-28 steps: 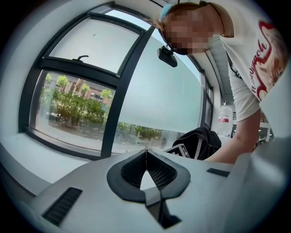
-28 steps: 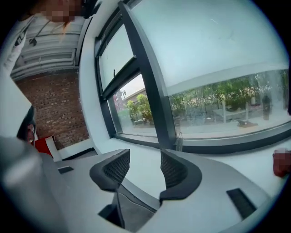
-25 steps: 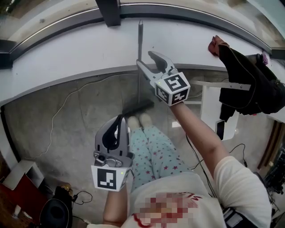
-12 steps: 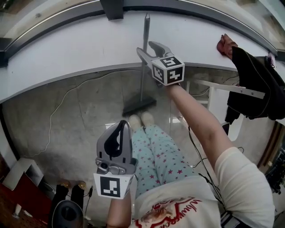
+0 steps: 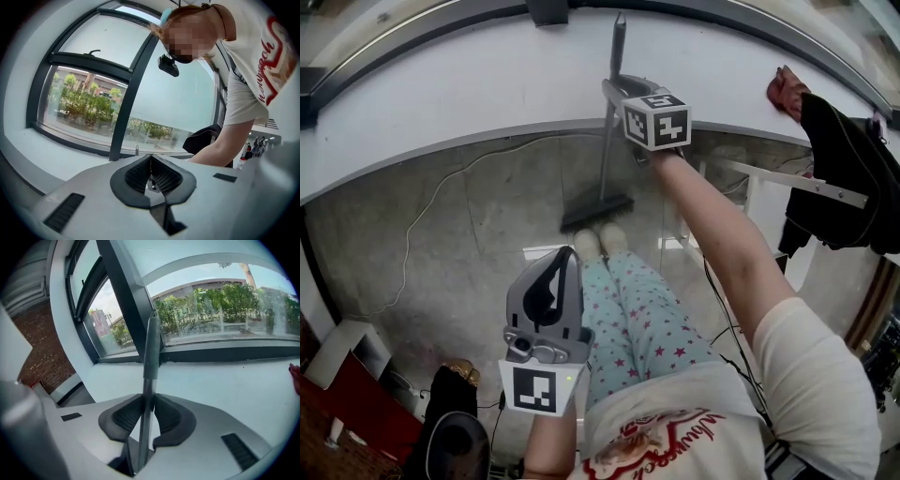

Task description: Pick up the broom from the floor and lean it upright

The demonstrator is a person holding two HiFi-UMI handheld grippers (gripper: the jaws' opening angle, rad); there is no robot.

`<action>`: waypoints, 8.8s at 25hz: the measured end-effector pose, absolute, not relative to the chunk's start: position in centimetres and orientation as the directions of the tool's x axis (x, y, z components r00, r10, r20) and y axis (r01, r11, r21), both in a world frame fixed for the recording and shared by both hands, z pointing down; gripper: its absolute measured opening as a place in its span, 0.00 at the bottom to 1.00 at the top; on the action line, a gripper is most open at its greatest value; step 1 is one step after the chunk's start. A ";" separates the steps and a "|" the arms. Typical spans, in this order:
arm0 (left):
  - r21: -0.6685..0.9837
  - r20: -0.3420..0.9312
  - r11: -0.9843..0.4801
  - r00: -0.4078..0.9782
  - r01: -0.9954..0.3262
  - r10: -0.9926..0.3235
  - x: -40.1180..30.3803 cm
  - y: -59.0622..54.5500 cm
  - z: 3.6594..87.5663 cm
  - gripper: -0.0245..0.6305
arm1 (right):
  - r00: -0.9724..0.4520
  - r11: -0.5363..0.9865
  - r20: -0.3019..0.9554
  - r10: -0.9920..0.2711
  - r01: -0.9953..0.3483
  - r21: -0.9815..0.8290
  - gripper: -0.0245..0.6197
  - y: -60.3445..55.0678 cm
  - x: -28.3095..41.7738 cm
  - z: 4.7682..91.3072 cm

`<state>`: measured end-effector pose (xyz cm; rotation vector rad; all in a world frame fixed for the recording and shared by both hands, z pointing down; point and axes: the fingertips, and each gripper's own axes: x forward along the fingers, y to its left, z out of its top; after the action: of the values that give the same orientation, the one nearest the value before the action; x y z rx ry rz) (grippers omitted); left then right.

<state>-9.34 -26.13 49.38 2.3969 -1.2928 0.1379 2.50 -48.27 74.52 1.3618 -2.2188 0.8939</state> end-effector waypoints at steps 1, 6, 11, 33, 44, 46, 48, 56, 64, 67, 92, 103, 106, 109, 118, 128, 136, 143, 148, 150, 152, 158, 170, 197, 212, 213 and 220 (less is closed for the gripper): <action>0.306 0.276 -0.487 0.566 -0.818 -0.777 -9.3 -26.1 49.2 0.07 | -0.455 0.315 0.613 -0.646 -0.890 -0.329 0.19 -48.1 2.5 74.3; 0.294 0.269 -0.487 0.560 -0.823 -0.784 -9.1 -25.8 48.5 0.07 | -0.462 0.302 0.544 -0.700 -0.883 -0.360 0.18 -44.9 2.2 71.2; 0.289 0.261 -0.493 0.563 -0.821 -0.784 -8.4 -25.4 47.8 0.07 | -0.464 0.324 0.488 -0.739 -0.880 -0.347 0.18 -40.6 1.8 67.3; 0.263 0.227 -0.546 0.601 -0.795 -0.766 -7.0 -23.9 44.3 0.07 | -0.399 0.323 0.318 -0.860 -0.908 -0.265 0.19 -42.3 3.5 56.2; 0.271 0.200 -0.536 0.592 -0.799 -0.781 -8.2 -23.9 43.4 0.07 | -0.342 0.277 0.295 -0.892 -0.930 -0.240 0.20 -42.0 3.9 56.2; 0.274 0.203 -0.536 0.593 -0.798 -0.779 -8.3 -23.7 43.5 0.07 | -0.338 0.271 0.296 -0.893 -0.931 -0.245 0.21 -42.2 4.3 56.3; 0.276 0.205 -0.537 0.594 -0.797 -0.778 -8.6 -23.6 43.6 0.07 | -0.336 0.270 0.295 -0.894 -0.932 -0.244 0.23 -42.3 4.6 56.5; 0.280 0.197 -0.537 0.596 -0.795 -0.779 -9.1 -24.2 43.4 0.07 | -0.323 0.265 0.305 -0.896 -0.940 -0.217 0.34 -42.4 5.3 56.5; 0.277 0.197 -0.558 0.614 -0.783 -0.764 -8.8 -23.9 43.3 0.07 | -0.296 0.249 0.303 -0.906 -0.951 -0.184 0.45 -40.2 5.9 55.5; 0.272 0.189 -0.565 0.619 -0.779 -0.762 -8.8 -23.9 42.7 0.07 | -0.286 0.236 0.305 -0.908 -0.952 -0.193 0.48 -39.1 6.0 54.9; 0.221 0.153 -0.663 0.697 -0.715 -0.701 -8.6 -22.8 41.6 0.07 | -0.196 0.160 0.318 -0.928 -0.978 -0.136 0.16 -41.4 7.1 52.4; 0.255 0.158 -0.646 0.690 -0.720 -0.706 -9.7 -23.3 42.7 0.07 | -0.157 0.126 0.359 -0.920 -0.986 -0.109 0.16 -43.5 7.3 53.2; 0.257 0.158 -0.649 0.694 -0.716 -0.703 -9.7 -23.3 42.9 0.07 | -0.126 0.099 0.330 -0.935 -0.990 -0.096 0.16 -42.0 7.8 52.8; 0.253 0.156 -0.654 0.698 -0.713 -0.699 -10.0 -23.4 42.7 0.07 | -0.090 0.052 0.314 -0.945 -0.990 -0.128 0.16 -40.2 8.3 52.7; 0.227 0.126 -0.685 0.719 -0.692 -0.684 -9.4 -24.3 41.1 0.07 | -0.106 0.058 0.275 -0.956 -0.983 -0.175 0.15 -37.9 8.0 50.2; 0.211 0.075 -0.726 0.751 -0.654 -0.656 -7.3 -24.8 38.4 0.07 | -0.187 0.155 0.160 -0.969 -0.969 -0.191 0.08 -30.6 5.4 41.9; 0.180 0.015 -0.782 0.796 -0.597 -0.605 -4.2 -22.9 34.6 0.07 | -0.285 0.271 0.074 -0.956 -0.950 -0.154 0.08 -26.3 4.6 35.3; 0.176 0.012 -0.799 0.813 -0.575 -0.582 0.6 -17.0 31.5 0.07 | -0.349 0.337 0.058 -0.935 -0.930 -0.149 0.08 -20.6 6.3 32.6; 0.153 -0.018 -0.766 0.773 -0.624 -0.634 4.0 -9.7 29.8 0.07 | -0.444 0.442 -0.013 -0.896 -0.887 -0.136 0.08 -13.0 8.2 29.6; 0.146 -0.033 -0.732 0.737 -0.665 -0.676 5.0 -6.6 29.4 0.07 | -0.483 0.485 -0.049 -0.874 -0.865 -0.127 0.08 -9.7 9.2 28.1; 0.130 -0.033 -0.700 0.703 -0.702 -0.710 5.7 -3.3 29.2 0.07 | -0.511 0.515 -0.071 -0.857 -0.848 -0.120 0.08 -6.1 10.4 26.6; 0.057 -0.057 -0.633 0.630 -0.772 -0.774 8.3 6.2 25.8 0.07 | -0.583 0.589 -0.083 -0.808 -0.800 -0.112 0.08 3.7 14.2 23.8; 0.059 -0.057 -0.626 0.623 -0.778 -0.780 10.6 17.4 21.3 0.07 | -0.639 0.643 -0.096 -0.763 -0.738 -0.204 0.08 13.8 14.1 22.6; 0.038 -0.093 -0.562 0.557 -0.826 -0.825 4.5 39.3 19.2 0.07 | -0.752 0.753 -0.082 -0.654 -0.637 -0.167 0.08 36.8 8.4 19.2; 0.045 -0.132 -0.607 0.598 -0.793 -0.790 5.4 37.9 17.9 0.07 | -0.747 0.753 -0.094 -0.658 -0.650 -0.100 0.08 35.8 7.9 17.8; 0.038 -0.128 -0.610 0.602 -0.791 -0.788 5.2 37.9 18.1 0.07 | -0.746 0.752 -0.095 -0.659 -0.652 -0.099 0.08 35.9 7.7 17.8; 0.046 -0.126 -0.615 0.607 -0.787 -0.785 4.0 38.1 18.4 0.07 | -0.741 0.746 -0.087 -0.666 -0.660 -0.090 0.08 36.2 6.5 18.1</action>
<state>3.97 38.08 18.36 2.8282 -1.3838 -0.2107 6.52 36.17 18.11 1.1595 -3.0405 0.0871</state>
